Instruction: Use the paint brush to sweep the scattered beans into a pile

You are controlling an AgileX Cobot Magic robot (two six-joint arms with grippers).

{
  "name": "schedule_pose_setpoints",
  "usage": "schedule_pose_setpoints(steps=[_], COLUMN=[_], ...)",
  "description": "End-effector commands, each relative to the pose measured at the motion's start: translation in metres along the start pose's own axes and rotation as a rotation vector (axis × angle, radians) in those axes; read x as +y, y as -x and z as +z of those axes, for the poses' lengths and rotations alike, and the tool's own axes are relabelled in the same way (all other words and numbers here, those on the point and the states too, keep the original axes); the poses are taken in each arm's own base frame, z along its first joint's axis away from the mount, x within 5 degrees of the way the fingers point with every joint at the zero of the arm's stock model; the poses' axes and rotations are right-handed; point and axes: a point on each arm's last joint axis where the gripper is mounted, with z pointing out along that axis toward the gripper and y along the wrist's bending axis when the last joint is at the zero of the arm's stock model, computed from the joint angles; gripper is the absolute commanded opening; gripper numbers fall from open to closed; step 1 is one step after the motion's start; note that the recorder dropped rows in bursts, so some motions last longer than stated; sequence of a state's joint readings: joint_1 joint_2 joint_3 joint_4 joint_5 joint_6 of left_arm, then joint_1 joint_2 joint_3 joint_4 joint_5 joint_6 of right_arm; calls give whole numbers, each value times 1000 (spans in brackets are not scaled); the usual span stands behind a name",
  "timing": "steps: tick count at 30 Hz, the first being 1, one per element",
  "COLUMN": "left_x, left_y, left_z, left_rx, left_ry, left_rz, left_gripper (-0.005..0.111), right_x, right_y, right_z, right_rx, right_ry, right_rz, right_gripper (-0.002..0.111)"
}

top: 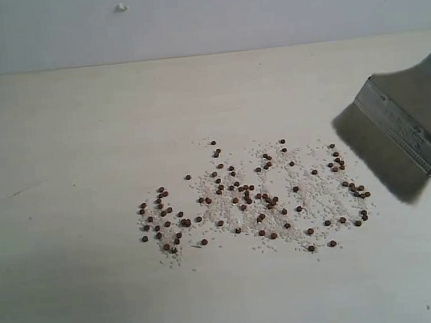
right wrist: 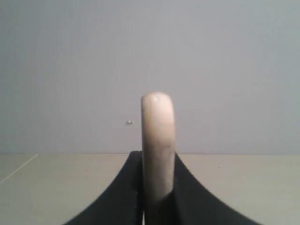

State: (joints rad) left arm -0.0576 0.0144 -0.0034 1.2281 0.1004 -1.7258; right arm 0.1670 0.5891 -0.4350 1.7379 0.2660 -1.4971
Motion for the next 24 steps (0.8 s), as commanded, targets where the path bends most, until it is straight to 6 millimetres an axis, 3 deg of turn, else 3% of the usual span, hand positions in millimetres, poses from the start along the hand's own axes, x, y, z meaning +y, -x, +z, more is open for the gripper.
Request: schedule_pose_setpoints(steps=[1,8,17,21,24], left_x=[4,4,4,4,4], left_y=[0,0,0,0,0], left_z=[-1,-1,-1,-1,-1], left_rx=[-11,-11,-11,-11,-11], left_ry=[35,35,35,35,35], left_rz=[17,19,19,19,19], left_gripper=[0,0,0,0,0], right_x=[-8,-33,-83,-81,-73], right_y=[-6,2,18,35,39], right_z=[19,47,48,40,35], right_rx=[77,139,233,19,-173], right_ry=[-33,-239,-809,-851,-756], right_rz=[-24,-68,-281,-278,-190], right_gripper=[0,0,0,0,0])
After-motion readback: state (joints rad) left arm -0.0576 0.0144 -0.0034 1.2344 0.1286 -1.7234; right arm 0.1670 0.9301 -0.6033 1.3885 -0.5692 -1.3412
